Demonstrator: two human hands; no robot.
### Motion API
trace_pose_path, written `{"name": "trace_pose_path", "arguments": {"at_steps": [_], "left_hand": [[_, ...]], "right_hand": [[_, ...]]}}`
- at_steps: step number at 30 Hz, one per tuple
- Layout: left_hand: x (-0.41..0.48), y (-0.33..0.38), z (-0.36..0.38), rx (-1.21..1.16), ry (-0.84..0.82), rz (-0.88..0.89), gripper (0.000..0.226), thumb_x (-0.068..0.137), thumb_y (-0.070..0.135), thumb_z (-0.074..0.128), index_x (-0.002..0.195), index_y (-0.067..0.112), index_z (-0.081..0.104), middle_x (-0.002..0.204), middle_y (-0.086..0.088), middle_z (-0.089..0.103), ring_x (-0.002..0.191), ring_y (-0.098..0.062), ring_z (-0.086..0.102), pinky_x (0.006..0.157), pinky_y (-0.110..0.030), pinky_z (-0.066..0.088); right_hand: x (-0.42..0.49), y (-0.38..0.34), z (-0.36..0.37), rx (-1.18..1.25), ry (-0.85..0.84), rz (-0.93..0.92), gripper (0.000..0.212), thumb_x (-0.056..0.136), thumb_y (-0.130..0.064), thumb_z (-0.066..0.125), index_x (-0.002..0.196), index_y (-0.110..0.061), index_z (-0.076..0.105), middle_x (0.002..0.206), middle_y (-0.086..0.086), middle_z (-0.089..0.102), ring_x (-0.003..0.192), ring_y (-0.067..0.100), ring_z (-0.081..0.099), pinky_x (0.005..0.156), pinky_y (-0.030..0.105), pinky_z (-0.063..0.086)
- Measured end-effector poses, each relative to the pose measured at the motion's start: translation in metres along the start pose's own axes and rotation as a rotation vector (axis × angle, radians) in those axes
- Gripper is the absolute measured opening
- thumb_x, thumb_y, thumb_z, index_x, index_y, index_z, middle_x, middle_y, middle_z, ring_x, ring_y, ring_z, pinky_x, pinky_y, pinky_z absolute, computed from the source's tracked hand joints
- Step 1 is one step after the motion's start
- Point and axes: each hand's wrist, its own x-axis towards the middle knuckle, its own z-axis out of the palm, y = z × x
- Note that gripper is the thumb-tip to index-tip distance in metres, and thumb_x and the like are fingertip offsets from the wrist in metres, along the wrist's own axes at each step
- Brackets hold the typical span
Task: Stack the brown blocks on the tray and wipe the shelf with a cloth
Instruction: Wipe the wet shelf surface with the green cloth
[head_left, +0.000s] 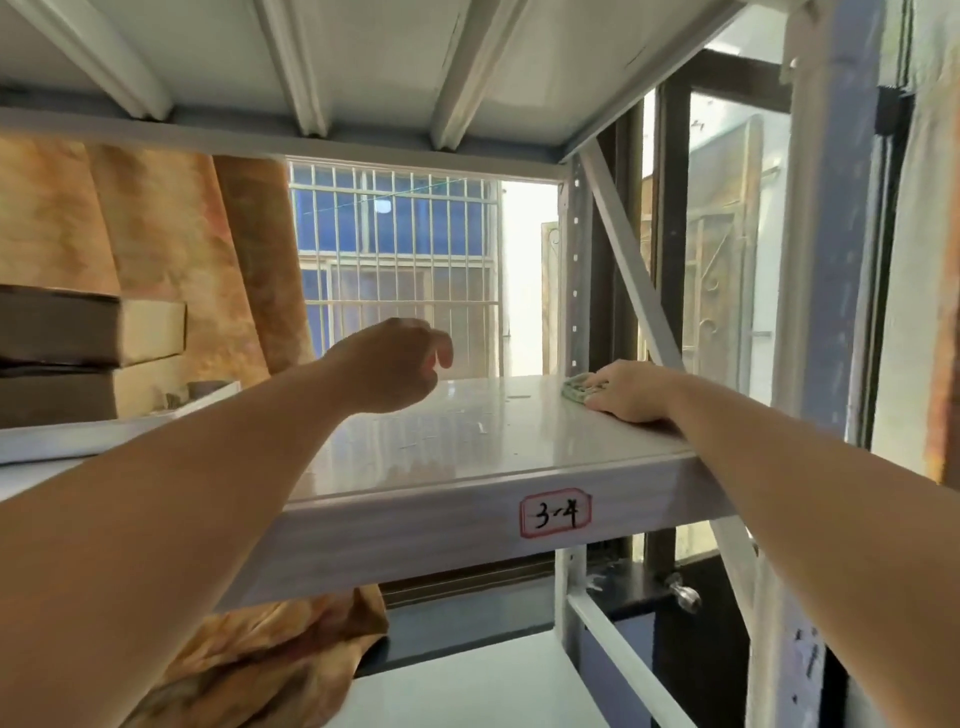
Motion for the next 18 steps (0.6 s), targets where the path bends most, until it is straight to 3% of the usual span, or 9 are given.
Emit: {"name": "trace_pose_path", "arguments": {"at_steps": [2, 4, 8, 11, 14, 18], "left_hand": [[-0.001, -0.007, 0.004, -0.009, 0.007, -0.024, 0.027, 0.088, 0.005, 0.049, 0.108, 0.016, 0.064, 0.112, -0.005, 0.065, 0.093, -0.014, 0.055, 0.093, -0.032, 0.049], [-0.002, -0.012, 0.005, -0.051, 0.041, -0.065, 0.026, 0.088, 0.007, 0.048, 0.107, 0.018, 0.064, 0.109, -0.003, 0.067, 0.09, -0.014, 0.054, 0.089, -0.029, 0.048], [-0.001, -0.011, 0.006, -0.217, 0.096, -0.141, 0.025, 0.094, 0.017, 0.049, 0.119, 0.016, 0.054, 0.097, -0.001, 0.064, 0.083, -0.016, 0.057, 0.079, -0.027, 0.047], [0.002, -0.01, 0.001, -0.465, 0.169, -0.257, 0.032, 0.098, 0.037, 0.041, 0.118, 0.014, 0.048, 0.088, -0.001, 0.065, 0.073, -0.017, 0.062, 0.067, -0.027, 0.049], [0.0, -0.021, -0.007, -0.763, 0.199, -0.425, 0.035, 0.099, 0.042, 0.033, 0.112, 0.013, 0.049, 0.086, -0.006, 0.064, 0.069, -0.017, 0.065, 0.067, -0.027, 0.055], [-0.006, -0.044, -0.015, -1.123, 0.315, -0.588, 0.041, 0.099, 0.047, 0.031, 0.093, 0.019, 0.061, 0.088, -0.007, 0.068, 0.076, -0.017, 0.068, 0.068, -0.025, 0.058]], "right_hand": [[0.006, 0.002, 0.003, 0.05, 0.107, -0.012, 0.036, 0.097, -0.026, 0.042, 0.125, -0.008, 0.057, 0.119, 0.01, 0.062, 0.102, 0.022, 0.057, 0.093, 0.031, 0.044], [0.013, -0.001, 0.001, 0.26, 0.191, -0.021, 0.033, 0.095, -0.021, 0.046, 0.124, -0.008, 0.058, 0.11, 0.01, 0.062, 0.087, 0.017, 0.056, 0.082, 0.027, 0.046], [0.013, -0.04, -0.017, 0.691, 0.194, -0.1, 0.026, 0.094, -0.023, 0.053, 0.115, -0.01, 0.058, 0.092, 0.003, 0.059, 0.073, 0.013, 0.057, 0.068, 0.024, 0.054], [0.012, -0.084, -0.033, 0.71, 0.221, -0.227, 0.031, 0.093, -0.033, 0.052, 0.107, -0.008, 0.062, 0.08, 0.001, 0.059, 0.068, 0.011, 0.058, 0.063, 0.021, 0.052], [0.013, -0.124, -0.044, 0.756, 0.199, -0.265, 0.038, 0.096, -0.037, 0.045, 0.111, -0.007, 0.063, 0.079, 0.002, 0.058, 0.073, 0.014, 0.057, 0.069, 0.025, 0.053], [0.015, -0.164, -0.049, 0.935, 0.03, -0.314, 0.03, 0.097, -0.022, 0.046, 0.112, 0.0, 0.061, 0.087, 0.011, 0.062, 0.08, 0.022, 0.061, 0.082, 0.037, 0.055]]}}
